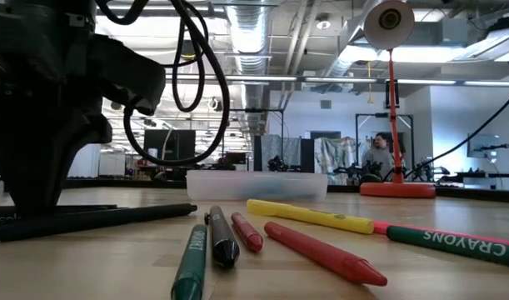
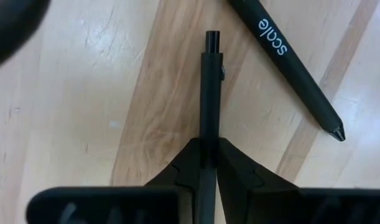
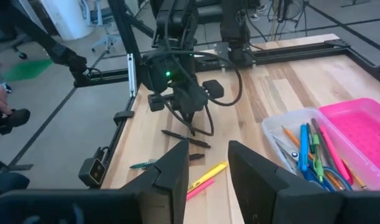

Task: Pick & place school supplies into a supply box
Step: Put the black pen into the pink supply box

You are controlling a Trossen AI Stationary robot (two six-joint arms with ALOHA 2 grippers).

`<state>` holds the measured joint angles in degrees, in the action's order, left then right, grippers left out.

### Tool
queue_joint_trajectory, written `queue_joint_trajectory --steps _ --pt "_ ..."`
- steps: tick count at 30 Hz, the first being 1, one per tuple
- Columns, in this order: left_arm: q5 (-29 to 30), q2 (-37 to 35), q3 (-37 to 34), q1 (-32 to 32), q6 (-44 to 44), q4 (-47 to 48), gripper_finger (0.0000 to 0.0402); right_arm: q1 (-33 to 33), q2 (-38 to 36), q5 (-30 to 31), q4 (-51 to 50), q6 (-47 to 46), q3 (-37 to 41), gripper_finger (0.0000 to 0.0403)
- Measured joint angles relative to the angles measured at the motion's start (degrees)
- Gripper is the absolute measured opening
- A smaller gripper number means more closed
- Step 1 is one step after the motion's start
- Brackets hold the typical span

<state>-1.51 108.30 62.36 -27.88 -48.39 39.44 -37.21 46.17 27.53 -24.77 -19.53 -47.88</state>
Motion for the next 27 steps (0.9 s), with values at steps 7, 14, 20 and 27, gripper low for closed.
queue_joint_trajectory --steps 7,14,20,27 --pt "2.5 -2.4 -0.9 -0.1 -2.2 0.0 0.0022 0.0 0.0 0.0 0.0 0.0 0.0 0.0106" --pt "5.1 -3.6 -1.2 0.1 -3.0 1.5 0.0020 0.0 0.0 0.0 0.0 0.0 0.0 0.0106" --pt "6.0 -3.7 -1.1 0.3 -3.0 1.7 0.0019 0.0 0.0 0.0 0.2 -0.7 0.0 0.0106" --pt "7.6 -4.3 -1.3 2.4 -0.9 2.5 0.0019 0.0 0.0 0.0 1.4 -0.9 0.0 0.0106"
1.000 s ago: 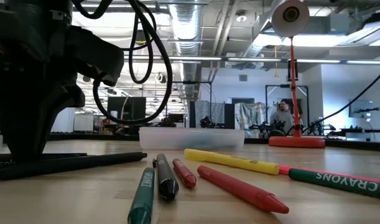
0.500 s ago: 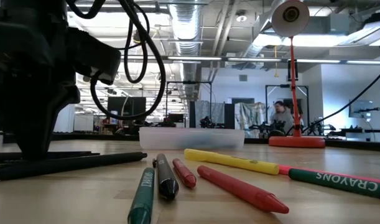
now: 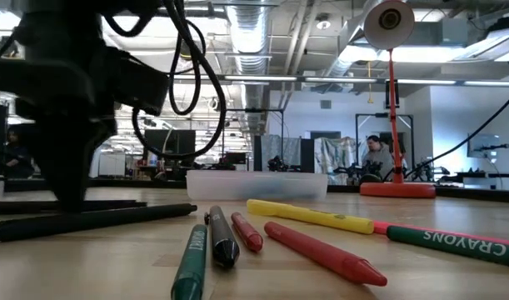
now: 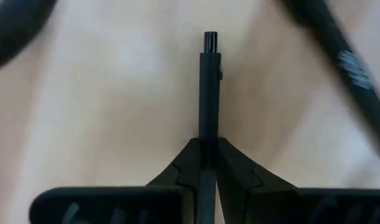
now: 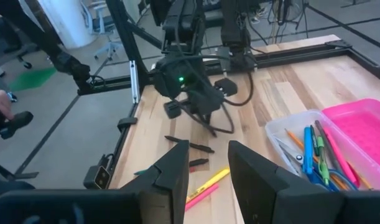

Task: Pick & place school supplies into a supply box
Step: Put the black pen into the pink supply box

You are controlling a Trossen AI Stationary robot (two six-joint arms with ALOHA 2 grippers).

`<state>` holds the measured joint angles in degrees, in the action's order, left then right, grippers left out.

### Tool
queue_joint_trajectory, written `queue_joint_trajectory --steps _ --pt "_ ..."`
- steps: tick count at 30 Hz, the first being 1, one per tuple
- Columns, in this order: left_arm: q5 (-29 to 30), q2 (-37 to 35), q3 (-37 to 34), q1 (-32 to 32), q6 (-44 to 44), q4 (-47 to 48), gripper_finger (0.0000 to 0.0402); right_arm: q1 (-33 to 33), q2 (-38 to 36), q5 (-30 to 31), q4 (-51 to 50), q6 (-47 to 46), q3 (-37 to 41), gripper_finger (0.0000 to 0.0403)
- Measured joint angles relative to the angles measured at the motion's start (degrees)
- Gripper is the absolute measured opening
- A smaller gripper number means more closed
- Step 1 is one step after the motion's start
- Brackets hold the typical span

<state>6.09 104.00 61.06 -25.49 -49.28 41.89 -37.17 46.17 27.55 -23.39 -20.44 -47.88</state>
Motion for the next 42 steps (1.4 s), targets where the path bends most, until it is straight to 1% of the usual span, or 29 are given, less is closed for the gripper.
queue_joint_trajectory --steps 5,8,12,15,20,24,28,32,34,37,42 --pt "6.4 -3.9 0.0 2.7 1.1 2.1 0.0019 0.0 0.0 0.0 -0.1 -0.6 0.0 0.0106" --pt "8.1 -6.8 0.0 5.2 3.2 3.7 0.0019 0.0 0.0 0.0 -0.1 -0.6 0.0 0.0106" --pt "10.4 -10.2 0.0 9.9 6.9 3.5 0.0019 0.0 0.0 0.0 -0.1 -0.6 0.0 0.0106" --pt "11.2 -11.3 0.0 14.1 11.1 1.7 0.0019 0.0 0.0 0.0 -0.1 -0.6 0.0 0.0106" --pt "9.3 -11.0 0.9 20.8 20.2 -6.1 0.0019 0.4 0.0 0.0 -0.1 -0.6 0.0 0.0106" --pt "8.9 -10.9 2.3 25.0 25.4 -12.6 0.0019 0.5 0.0 0.0 -0.1 -0.6 0.0 0.0106" --pt "8.8 -10.9 4.5 28.9 30.9 -13.9 0.0019 0.5 0.0 1.3 -0.1 -0.6 0.0 0.0106" --pt "8.4 -10.9 4.6 31.9 37.7 -19.3 0.0019 0.5 0.1 2.9 -0.1 -0.6 0.0 0.0106" --pt "6.7 -10.9 4.7 33.2 41.1 -21.7 0.0019 0.5 0.3 3.0 -0.1 -0.6 0.0 0.0106" --pt "4.4 -8.9 4.8 34.8 45.7 -25.2 0.0019 0.5 0.9 3.5 -0.1 -0.6 0.0 0.0106" --pt "0.4 -3.2 7.9 35.7 50.5 -24.1 0.0019 0.6 2.4 3.9 -0.1 -0.8 0.0 0.0106"
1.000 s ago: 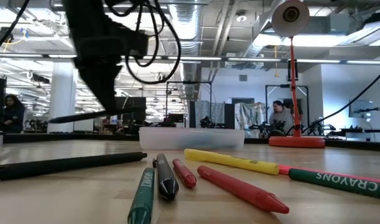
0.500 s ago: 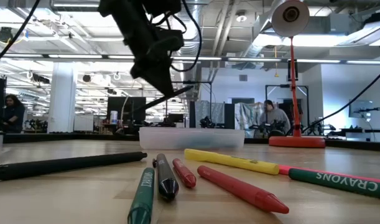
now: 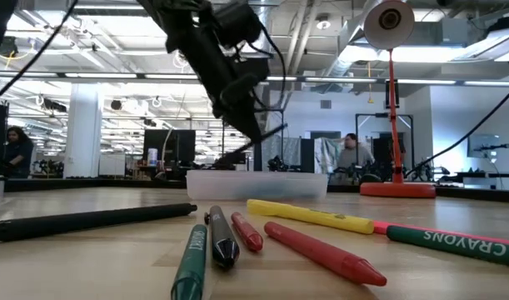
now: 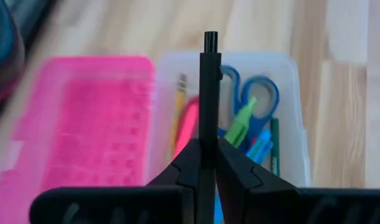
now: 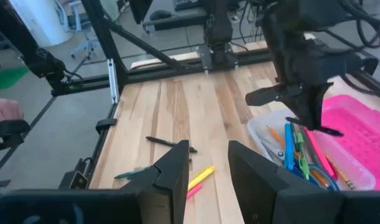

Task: Pick & place school supplies into a supply box
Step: Put the black pen into the pink supply box, then adjust the pens

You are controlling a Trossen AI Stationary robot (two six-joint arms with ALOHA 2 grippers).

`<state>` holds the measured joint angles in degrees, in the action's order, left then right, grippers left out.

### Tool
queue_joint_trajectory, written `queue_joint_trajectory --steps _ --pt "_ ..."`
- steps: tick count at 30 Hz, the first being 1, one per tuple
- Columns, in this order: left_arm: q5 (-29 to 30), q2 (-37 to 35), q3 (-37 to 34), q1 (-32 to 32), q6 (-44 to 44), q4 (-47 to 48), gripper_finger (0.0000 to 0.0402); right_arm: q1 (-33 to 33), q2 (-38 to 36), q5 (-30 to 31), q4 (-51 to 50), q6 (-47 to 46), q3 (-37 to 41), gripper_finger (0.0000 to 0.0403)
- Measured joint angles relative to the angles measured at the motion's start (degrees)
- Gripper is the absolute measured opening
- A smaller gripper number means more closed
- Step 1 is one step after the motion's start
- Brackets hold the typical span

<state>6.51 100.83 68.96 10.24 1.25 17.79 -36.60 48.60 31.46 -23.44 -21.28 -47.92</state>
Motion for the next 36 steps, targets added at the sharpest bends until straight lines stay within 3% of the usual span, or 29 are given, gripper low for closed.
queue_joint_trajectory --steps 7,13,17,25,30,36 --pt "-0.4 6.8 6.9 0.2 5.7 5.8 0.0019 -1.0 1.4 0.0 -0.3 -2.0 0.0 0.0106" --pt "0.5 11.5 12.7 0.5 8.6 14.9 0.0042 -2.4 1.3 0.6 -0.2 -2.7 0.0 0.0106" --pt "3.3 12.1 13.4 0.5 8.0 16.5 0.0060 -3.4 1.3 1.9 -0.2 -2.8 0.0 0.0106" --pt "2.9 12.3 14.6 0.4 8.4 18.2 0.0090 -3.5 1.3 2.1 -0.2 -2.8 0.0 0.0106" --pt "-8.0 12.3 17.5 0.2 11.3 22.1 0.0093 -3.5 1.3 1.9 -0.3 -2.8 0.0 0.0106" --pt "-16.2 12.7 17.6 -0.1 13.3 25.7 0.0066 -3.5 1.3 1.9 -0.8 -2.8 0.0 0.0106"
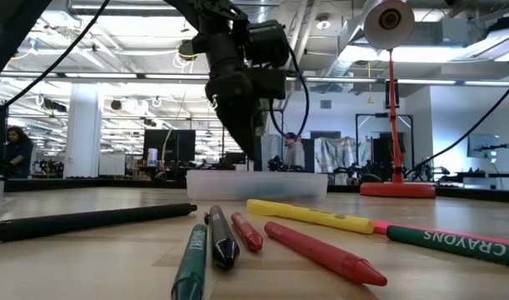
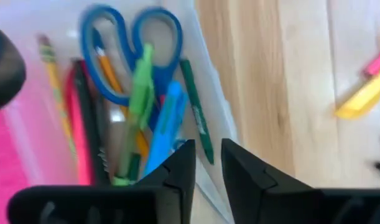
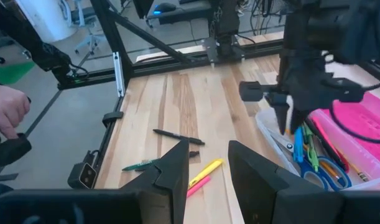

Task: Pick & place school supplies into a supply box
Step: Adjust the pens

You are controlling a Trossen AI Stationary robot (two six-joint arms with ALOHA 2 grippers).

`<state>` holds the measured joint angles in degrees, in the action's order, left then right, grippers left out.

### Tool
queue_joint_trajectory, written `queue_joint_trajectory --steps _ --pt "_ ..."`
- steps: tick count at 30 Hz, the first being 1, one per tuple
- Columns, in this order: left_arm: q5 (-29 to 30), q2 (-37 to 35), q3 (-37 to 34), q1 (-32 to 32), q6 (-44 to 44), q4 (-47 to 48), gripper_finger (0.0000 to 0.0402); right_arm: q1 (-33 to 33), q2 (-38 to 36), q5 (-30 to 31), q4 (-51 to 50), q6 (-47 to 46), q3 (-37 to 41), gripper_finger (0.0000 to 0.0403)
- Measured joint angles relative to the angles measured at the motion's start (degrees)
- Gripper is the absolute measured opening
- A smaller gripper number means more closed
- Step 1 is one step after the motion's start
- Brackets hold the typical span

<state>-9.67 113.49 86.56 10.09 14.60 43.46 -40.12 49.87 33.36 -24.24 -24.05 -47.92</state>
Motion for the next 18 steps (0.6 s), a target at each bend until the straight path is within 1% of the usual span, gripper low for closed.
queue_joint_trajectory --steps 8,12,16,18 --pt "1.8 4.1 0.0 -0.9 -0.5 0.7 0.0024 0.0 0.0 0.1 -0.9 0.0 0.0 0.0106" --pt "5.3 5.0 -0.1 -1.3 -0.7 0.9 0.0014 0.0 0.0 0.0 -1.0 -0.2 0.0 0.0106" --pt "10.6 4.9 -0.1 -0.9 -2.5 -1.3 0.0011 0.0 0.0 0.0 -1.6 -0.4 0.0 0.0106" --pt "11.5 4.6 -0.1 -0.4 -3.5 -1.8 0.0010 0.0 0.0 0.0 -2.1 -0.8 0.0 0.0106"
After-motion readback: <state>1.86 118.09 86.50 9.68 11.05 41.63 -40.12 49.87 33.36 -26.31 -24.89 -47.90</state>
